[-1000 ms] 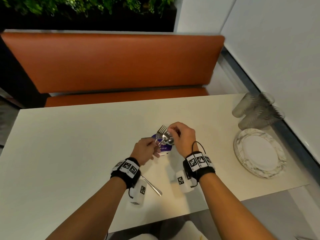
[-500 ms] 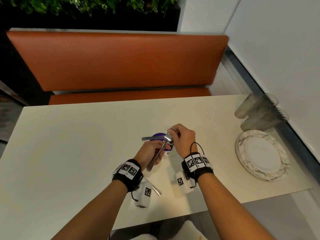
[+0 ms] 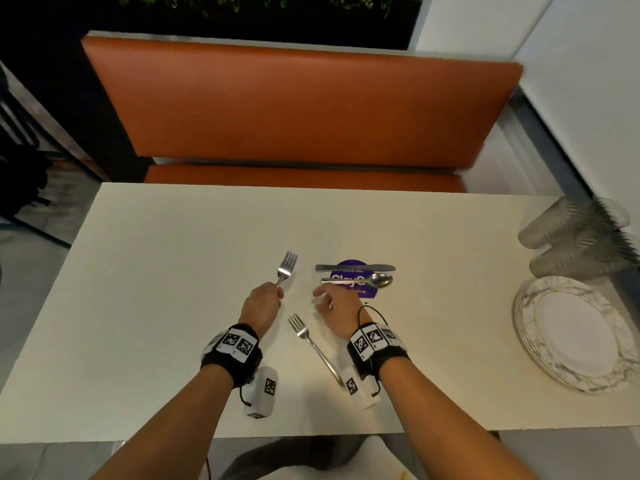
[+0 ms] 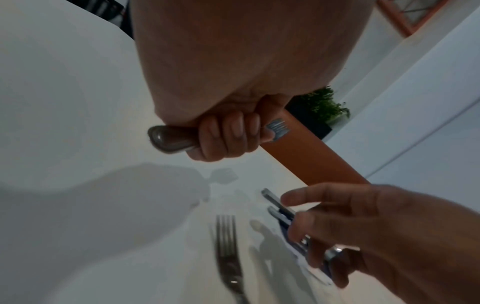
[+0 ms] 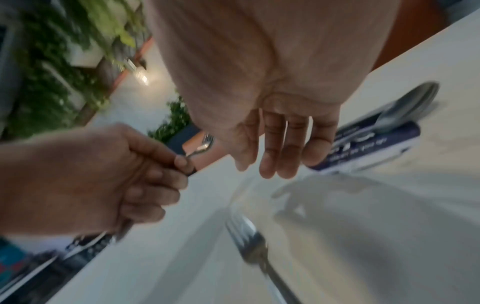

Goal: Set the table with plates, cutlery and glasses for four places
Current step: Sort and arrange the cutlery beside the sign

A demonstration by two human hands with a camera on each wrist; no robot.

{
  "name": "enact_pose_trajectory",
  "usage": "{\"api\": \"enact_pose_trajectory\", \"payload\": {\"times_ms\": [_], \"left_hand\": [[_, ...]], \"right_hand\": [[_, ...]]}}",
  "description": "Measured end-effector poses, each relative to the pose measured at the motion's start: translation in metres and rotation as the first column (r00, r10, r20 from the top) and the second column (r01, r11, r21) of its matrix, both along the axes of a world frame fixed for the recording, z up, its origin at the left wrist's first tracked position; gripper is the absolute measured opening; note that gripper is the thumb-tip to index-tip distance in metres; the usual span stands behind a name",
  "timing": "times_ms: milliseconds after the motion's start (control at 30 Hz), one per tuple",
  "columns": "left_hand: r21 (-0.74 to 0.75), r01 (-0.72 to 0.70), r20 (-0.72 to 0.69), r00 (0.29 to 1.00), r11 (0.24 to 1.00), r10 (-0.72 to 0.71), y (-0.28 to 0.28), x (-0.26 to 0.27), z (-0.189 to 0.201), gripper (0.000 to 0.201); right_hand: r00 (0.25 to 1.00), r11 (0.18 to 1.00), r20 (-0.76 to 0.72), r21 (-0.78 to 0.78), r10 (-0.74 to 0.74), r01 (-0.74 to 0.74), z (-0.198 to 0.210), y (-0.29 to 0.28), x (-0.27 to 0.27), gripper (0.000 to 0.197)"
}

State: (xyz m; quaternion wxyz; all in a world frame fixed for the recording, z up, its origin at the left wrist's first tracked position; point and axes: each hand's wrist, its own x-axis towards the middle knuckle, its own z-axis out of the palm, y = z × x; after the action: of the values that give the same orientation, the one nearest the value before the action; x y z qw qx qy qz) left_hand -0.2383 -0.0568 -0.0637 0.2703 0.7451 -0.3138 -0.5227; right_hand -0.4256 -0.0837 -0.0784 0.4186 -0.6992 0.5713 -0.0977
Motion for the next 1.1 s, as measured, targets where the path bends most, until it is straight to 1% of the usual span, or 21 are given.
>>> {"api": "enact_pose_trajectory", "payload": {"times_ms": [33, 100, 133, 167, 200, 267, 367, 400, 500, 600, 667, 767, 833, 900, 967, 1067, 1100], "left_hand": [[0.009, -0.032, 0.014, 0.999, 0.999, 0.032, 0.006, 0.011, -0.005, 0.024], [0.006, -0.055, 0.050, 0.997, 0.998, 0.055, 0.016, 0.025, -0.013, 0.028], [0.005, -0.049, 0.074, 0.996, 0.999, 0.049, 0.020, 0.031, -0.017, 0.029], [0.000, -0.038, 0.091, 0.995, 0.999, 0.038, 0.023, 0.036, -0.021, 0.030], [-0.003, -0.029, 0.101, 0.994, 1.000, 0.029, 0.027, 0.040, -0.023, 0.031], [-0.010, -0.024, 0.111, 0.994, 1.000, 0.025, 0.032, 0.044, -0.027, 0.032], [-0.014, -0.033, 0.096, 0.995, 0.999, 0.034, 0.033, 0.045, -0.030, 0.031], [-0.012, -0.033, 0.087, 0.996, 0.999, 0.034, 0.032, 0.044, -0.029, 0.031], [-0.033, -0.005, 0.040, 0.999, 0.999, 0.007, 0.027, 0.036, -0.023, 0.032], [-0.071, -0.003, -0.118, 0.993, 0.997, -0.006, 0.018, 0.018, -0.014, 0.031], [-0.069, 0.003, -0.206, 0.978, 0.998, -0.017, 0.009, 0.003, -0.009, 0.031], [-0.058, 0.041, -0.363, 0.930, 0.997, -0.060, -0.003, -0.020, 0.004, 0.027], [-0.066, 0.100, -0.433, 0.894, 0.993, -0.119, -0.009, -0.033, 0.014, 0.029], [-0.077, 0.162, -0.468, 0.865, 0.984, -0.180, -0.013, -0.043, 0.020, 0.032], [-0.081, 0.194, -0.495, 0.844, 0.978, -0.209, -0.017, -0.051, 0.023, 0.034], [-0.050, 0.162, -0.561, 0.812, 0.985, -0.162, -0.021, -0.058, 0.025, 0.038], [-0.039, 0.152, -0.576, 0.804, 0.988, -0.146, -0.023, -0.060, 0.025, 0.038]], "right_hand": [[0.997, 0.997, -0.039, 0.038, 0.061, -0.060, -0.010, 0.006, 0.010, 0.031], [0.982, 0.989, -0.133, 0.080, 0.135, -0.125, -0.026, 0.014, 0.026, 0.047], [0.973, 0.986, -0.167, 0.086, 0.157, -0.144, -0.033, 0.017, 0.034, 0.050], [0.966, 0.984, -0.192, 0.075, 0.174, -0.162, -0.040, 0.018, 0.040, 0.049], [0.959, 0.982, -0.214, 0.059, 0.187, -0.178, -0.044, 0.020, 0.045, 0.044], [0.949, 0.980, -0.246, 0.024, 0.197, -0.197, -0.049, 0.020, 0.050, 0.027], [0.963, 0.983, -0.202, 0.004, 0.179, -0.182, -0.047, 0.019, 0.051, 0.007], [0.973, 0.988, -0.173, 0.009, 0.152, -0.153, -0.044, 0.018, 0.050, 0.004], [0.997, 0.999, -0.057, -0.004, 0.047, -0.047, -0.028, 0.006, 0.041, 0.007], [0.987, 0.991, 0.102, -0.035, -0.122, 0.126, 0.002, -0.011, 0.028, 0.009], [0.938, 0.956, 0.224, -0.063, -0.265, 0.285, 0.019, -0.023, 0.019, 0.011], [0.826, 0.869, 0.361, -0.076, -0.433, 0.488, 0.036, -0.032, 0.007, 0.013], [0.792, 0.831, 0.389, -0.106, -0.470, 0.546, 0.043, -0.036, -0.001, 0.010], [0.784, 0.812, 0.384, -0.131, -0.488, 0.569, 0.048, -0.038, -0.011, 0.009], [0.781, 0.799, 0.369, -0.146, -0.504, 0.584, 0.049, -0.040, -0.020, 0.009], [0.800, 0.785, 0.311, -0.206, -0.513, 0.584, 0.047, -0.041, -0.028, 0.015], [0.801, 0.787, 0.304, -0.203, -0.515, 0.583, 0.048, -0.041, -0.030, 0.019]]}}
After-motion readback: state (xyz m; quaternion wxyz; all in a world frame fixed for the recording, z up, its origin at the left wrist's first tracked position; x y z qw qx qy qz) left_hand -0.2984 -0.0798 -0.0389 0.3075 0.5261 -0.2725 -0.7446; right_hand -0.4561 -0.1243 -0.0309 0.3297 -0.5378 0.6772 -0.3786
